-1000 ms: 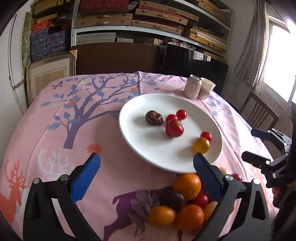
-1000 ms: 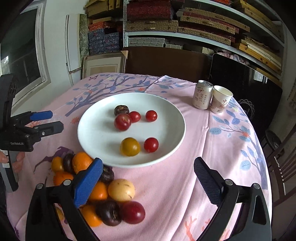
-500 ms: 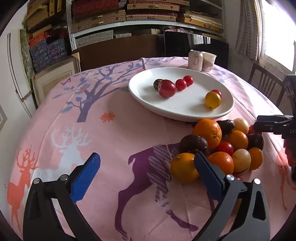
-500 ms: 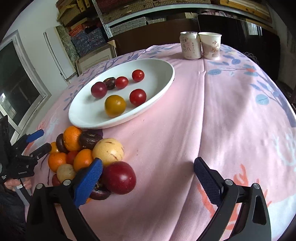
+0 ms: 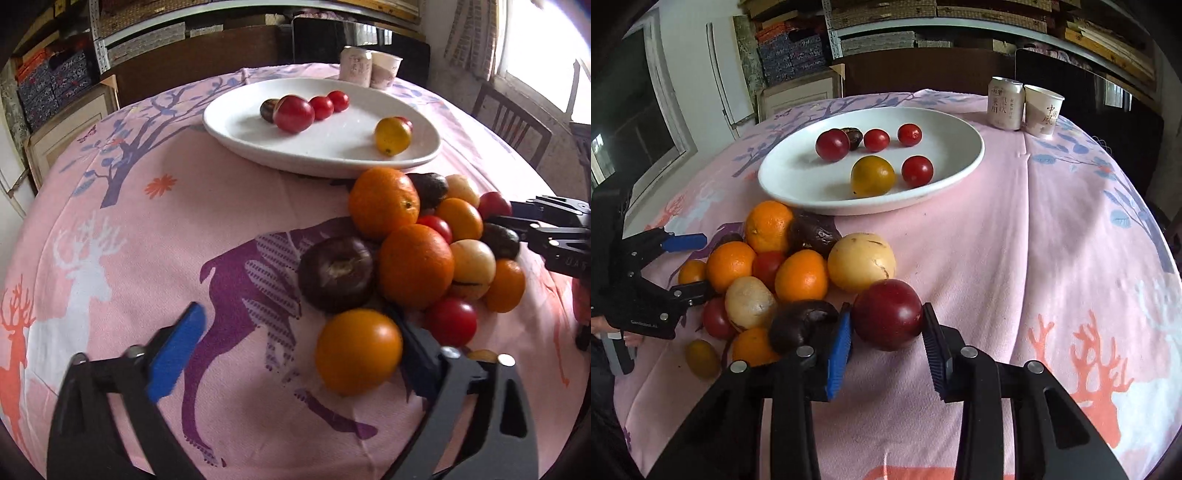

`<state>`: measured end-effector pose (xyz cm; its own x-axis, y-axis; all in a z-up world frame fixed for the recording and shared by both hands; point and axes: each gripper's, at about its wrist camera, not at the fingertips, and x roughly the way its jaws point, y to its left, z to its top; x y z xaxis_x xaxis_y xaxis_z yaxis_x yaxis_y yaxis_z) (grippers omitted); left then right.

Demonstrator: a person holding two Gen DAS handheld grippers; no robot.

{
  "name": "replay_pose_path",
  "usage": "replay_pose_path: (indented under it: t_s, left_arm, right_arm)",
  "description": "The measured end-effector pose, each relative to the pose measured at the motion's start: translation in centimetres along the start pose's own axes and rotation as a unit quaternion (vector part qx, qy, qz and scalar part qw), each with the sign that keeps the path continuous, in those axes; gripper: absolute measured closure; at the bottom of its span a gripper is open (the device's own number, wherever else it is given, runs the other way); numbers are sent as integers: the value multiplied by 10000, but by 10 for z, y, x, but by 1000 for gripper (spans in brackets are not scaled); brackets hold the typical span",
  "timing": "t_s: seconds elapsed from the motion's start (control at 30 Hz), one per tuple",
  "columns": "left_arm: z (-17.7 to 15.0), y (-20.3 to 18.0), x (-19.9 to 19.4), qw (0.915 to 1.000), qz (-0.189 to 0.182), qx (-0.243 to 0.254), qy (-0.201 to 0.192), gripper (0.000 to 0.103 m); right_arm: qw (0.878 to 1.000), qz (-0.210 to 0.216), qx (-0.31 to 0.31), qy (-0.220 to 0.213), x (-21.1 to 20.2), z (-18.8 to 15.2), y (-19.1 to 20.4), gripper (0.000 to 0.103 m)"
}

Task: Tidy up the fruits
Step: 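Grasp an orange tomato with the left tool while the right tool grasps a red plum, then release the orange tomato and plum onto the white plate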

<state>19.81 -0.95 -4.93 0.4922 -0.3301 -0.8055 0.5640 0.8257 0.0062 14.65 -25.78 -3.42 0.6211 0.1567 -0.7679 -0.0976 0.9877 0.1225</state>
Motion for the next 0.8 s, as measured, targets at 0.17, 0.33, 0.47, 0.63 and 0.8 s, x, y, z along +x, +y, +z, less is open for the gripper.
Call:
replay_pose_path:
  t_s: [0.17,0.33,0.47,0.63,0.8]
  left_arm:
    - [0,-6,-23,9992,-171,149,-324,68]
    - [20,11,-51,9953,-364,-522,-726,68]
    - [52,6,-50,9953,160,-521,-806,68]
    - [103,1,-26,9926,210,-594,-1039,68]
    - [117,-4,5,9922,109,-738,-1003,68]
  right_arm:
    - [9971,87,658,-376,-17,5,-34,65]
    - [9926,241,1015,-629,-27,30,-51,65]
    - [9916,286,1119,-585,-9,64,-48,65]
    - [9928,249,1011,-594,16,108,-31,65]
    - [9910,258,1183,-576,35,126,-32,65]
